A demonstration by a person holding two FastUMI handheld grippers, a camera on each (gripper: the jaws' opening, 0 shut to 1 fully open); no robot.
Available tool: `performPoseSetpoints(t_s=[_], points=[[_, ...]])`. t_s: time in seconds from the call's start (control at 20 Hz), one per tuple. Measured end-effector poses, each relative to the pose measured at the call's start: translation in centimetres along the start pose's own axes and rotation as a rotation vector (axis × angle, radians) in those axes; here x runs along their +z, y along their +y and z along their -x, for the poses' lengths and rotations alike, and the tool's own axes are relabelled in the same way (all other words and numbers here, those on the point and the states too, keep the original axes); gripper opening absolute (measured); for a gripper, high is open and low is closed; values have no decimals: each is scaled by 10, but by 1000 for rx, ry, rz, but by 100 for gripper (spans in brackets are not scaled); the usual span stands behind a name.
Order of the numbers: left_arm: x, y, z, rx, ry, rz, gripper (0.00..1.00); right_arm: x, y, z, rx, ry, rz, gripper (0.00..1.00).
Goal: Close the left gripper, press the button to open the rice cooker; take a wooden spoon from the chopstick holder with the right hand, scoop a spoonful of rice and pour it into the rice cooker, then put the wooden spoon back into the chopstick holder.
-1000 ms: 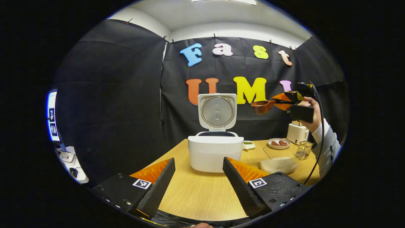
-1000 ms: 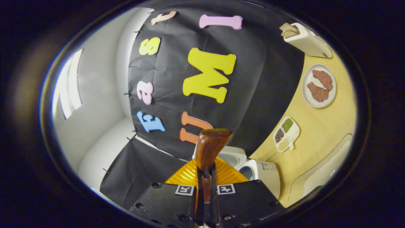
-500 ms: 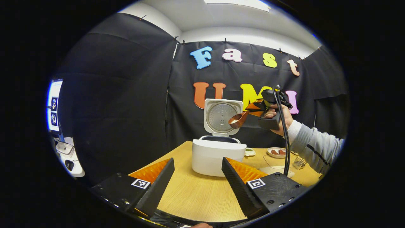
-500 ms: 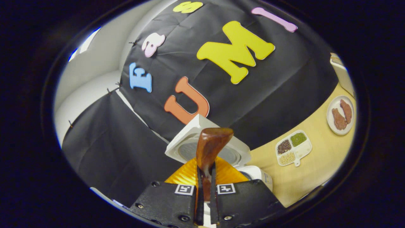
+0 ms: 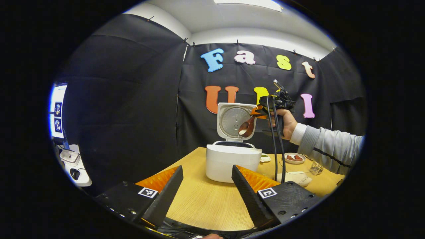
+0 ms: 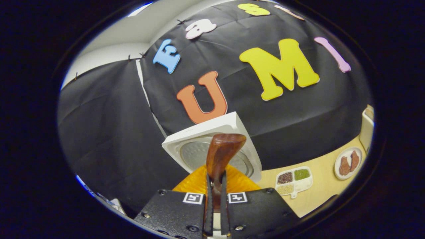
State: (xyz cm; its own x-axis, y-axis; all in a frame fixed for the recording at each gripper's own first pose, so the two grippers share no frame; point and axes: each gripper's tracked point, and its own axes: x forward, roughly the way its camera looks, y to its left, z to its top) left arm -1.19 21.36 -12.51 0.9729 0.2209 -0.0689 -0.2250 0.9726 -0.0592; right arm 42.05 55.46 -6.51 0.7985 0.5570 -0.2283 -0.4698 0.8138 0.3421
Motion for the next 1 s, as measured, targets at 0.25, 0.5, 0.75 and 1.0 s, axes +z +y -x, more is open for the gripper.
performPoseSetpoints(t_s=[0.25, 0.5, 0.75, 1.0], points=[[-6, -17, -8, -71, 11, 27, 94, 6, 25, -6, 3, -74, 304, 14], [-2, -24, -14, -68, 2, -3, 94, 5, 48, 2, -21, -191, 584, 14], [-9, -35, -19, -80, 29, 8, 94, -1, 66, 15, -10, -252, 786, 14], [1, -47, -18, -74, 3, -30, 94, 2, 57, 33, -48, -292, 789, 15]])
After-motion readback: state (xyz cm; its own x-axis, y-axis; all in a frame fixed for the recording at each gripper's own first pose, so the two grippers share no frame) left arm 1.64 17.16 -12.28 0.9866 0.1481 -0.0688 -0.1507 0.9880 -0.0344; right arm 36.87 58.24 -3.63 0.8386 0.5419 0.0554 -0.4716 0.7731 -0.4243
